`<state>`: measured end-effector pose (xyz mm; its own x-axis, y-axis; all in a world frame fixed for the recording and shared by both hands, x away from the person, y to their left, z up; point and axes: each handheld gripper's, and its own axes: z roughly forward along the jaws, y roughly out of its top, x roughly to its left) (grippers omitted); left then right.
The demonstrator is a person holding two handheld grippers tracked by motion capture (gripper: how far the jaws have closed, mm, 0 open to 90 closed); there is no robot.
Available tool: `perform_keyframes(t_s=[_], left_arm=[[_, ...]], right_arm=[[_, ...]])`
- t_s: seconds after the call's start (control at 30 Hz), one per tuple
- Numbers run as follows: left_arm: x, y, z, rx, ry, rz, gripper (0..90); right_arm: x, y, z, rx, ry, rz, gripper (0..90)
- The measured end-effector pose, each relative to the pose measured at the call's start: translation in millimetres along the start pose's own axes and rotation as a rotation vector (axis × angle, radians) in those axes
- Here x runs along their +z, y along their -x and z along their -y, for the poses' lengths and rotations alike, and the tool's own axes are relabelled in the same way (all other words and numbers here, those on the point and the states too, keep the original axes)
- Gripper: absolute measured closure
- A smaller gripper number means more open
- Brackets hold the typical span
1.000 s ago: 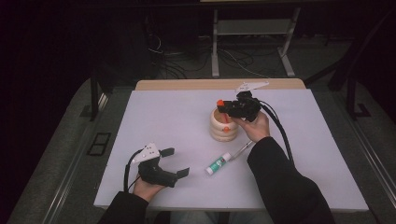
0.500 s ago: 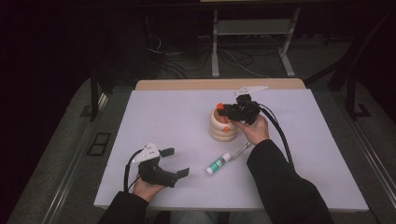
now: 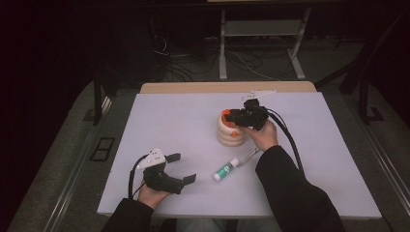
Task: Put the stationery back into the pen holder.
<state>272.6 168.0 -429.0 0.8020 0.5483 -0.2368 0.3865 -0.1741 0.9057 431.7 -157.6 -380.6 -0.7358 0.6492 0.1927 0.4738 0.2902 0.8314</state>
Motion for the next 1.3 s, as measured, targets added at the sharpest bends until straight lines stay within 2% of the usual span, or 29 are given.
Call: perform_keyframes(t_s=[0.2,0.43,0.63,0.83,0.93,0.97,1.0,1.3], left_arm=[[0.0,0.0,0.0,0.001,-0.001,0.0,0.0],[0.6,-0.3,0.3,0.002,-0.004,0.002,0.0],[1.1,-0.5,0.6,-0.001,-0.005,0.001,0.0],[1.4,-0.9,0.7,0.0,-0.012,-0.001,0.0],[1.4,-1.0,0.7,0.0,-0.013,-0.002,0.0],[1.4,-1.0,0.8,-0.002,-0.013,-0.002,0.0],[1.5,-1.1,0.8,-0.002,-0.013,-0.002,0.0],[1.7,-0.9,0.8,-0.002,-0.017,-0.004,0.0]], right_arm=[[-4.4,-1.8,-2.3,0.005,0.006,-0.011,51.7],[-17.5,-2.3,-6.2,0.01,0.0,0.002,40.8],[-34.3,-3.3,-8.2,0.001,-0.005,0.025,27.4],[-49.6,-5.3,-6.7,0.012,-0.009,0.04,11.4],[-56.7,-7.0,-4.6,-0.001,-0.022,0.043,9.5],[-58.3,-7.6,-3.7,0.001,-0.031,0.051,2.0],[-59.5,-8.0,-2.9,0.001,-0.048,0.052,0.2],[-79.6,-12.9,10.4,-0.01,-0.058,0.05,0.1]])
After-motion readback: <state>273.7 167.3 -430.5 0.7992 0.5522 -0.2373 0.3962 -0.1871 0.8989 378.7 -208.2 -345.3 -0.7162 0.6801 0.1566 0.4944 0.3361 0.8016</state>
